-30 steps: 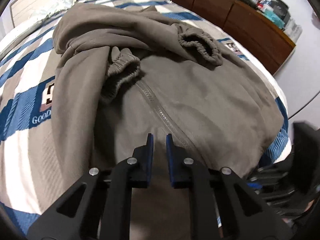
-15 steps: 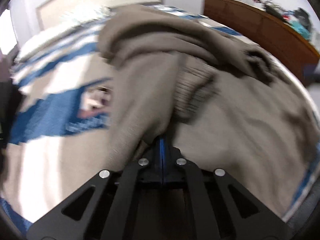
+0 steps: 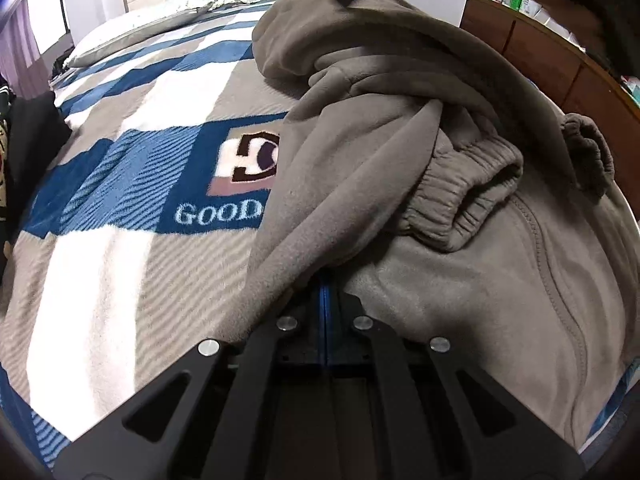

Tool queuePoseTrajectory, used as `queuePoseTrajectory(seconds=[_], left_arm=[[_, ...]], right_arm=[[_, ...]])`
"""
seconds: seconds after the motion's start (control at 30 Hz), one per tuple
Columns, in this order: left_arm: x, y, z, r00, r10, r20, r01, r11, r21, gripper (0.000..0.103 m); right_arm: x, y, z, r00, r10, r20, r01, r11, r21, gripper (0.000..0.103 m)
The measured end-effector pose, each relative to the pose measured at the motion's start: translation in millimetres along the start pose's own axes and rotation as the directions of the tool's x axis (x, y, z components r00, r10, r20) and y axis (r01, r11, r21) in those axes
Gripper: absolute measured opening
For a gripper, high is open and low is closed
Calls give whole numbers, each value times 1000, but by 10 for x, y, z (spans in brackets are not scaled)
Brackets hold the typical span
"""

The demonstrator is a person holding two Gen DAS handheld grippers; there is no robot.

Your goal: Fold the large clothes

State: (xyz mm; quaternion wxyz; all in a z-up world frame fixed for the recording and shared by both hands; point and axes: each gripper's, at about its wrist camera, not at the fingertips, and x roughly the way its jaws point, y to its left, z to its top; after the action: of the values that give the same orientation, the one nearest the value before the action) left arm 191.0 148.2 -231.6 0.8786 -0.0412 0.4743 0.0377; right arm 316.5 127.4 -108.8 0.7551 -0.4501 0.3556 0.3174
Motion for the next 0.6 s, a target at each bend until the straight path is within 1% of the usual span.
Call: queuePoseTrajectory(seconds=[0.07,0.1,0.13,0.17,0.2,0.3,0.4,0.5,0.6], left_arm=[[7,0,-15,1000,-5,-4,5,1000,2,3],[3,-4,-14,1000,-6,-6,6,1000,5,3],[6,-3,-12,1000,-7,-8,7,1000,8,3],[21,14,-6,1000,-9,-10,9,1000,10,3],[17,14,-10,1000,-11,-13,11,1000,12,3],[1,4,-40,1000,-17,-20,17,1000,16,3],[-28,-13,-76,1000,-21,-24,21,1000,17,3],[-31,-4,-95,1000,-19,-24,20,1000,16,3],[-54,-34,-115,1000,-10,-23,10,1000,23,3]], right_arm=[[212,42,195,998,8,-65,-11,999,-46,59],[347,37,269,992,30,-121,-36,998,-45,56],[474,10,326,981,79,-179,-83,996,-15,51],[557,-14,370,971,104,-216,-105,994,6,22],[639,-40,409,962,102,-253,-101,995,18,6],[677,-75,480,952,141,-271,-137,990,33,5],[594,-130,567,958,160,-238,-149,987,64,4],[394,-322,697,973,166,-158,-146,981,128,3],[212,-497,793,985,145,-90,-128,977,168,2]])
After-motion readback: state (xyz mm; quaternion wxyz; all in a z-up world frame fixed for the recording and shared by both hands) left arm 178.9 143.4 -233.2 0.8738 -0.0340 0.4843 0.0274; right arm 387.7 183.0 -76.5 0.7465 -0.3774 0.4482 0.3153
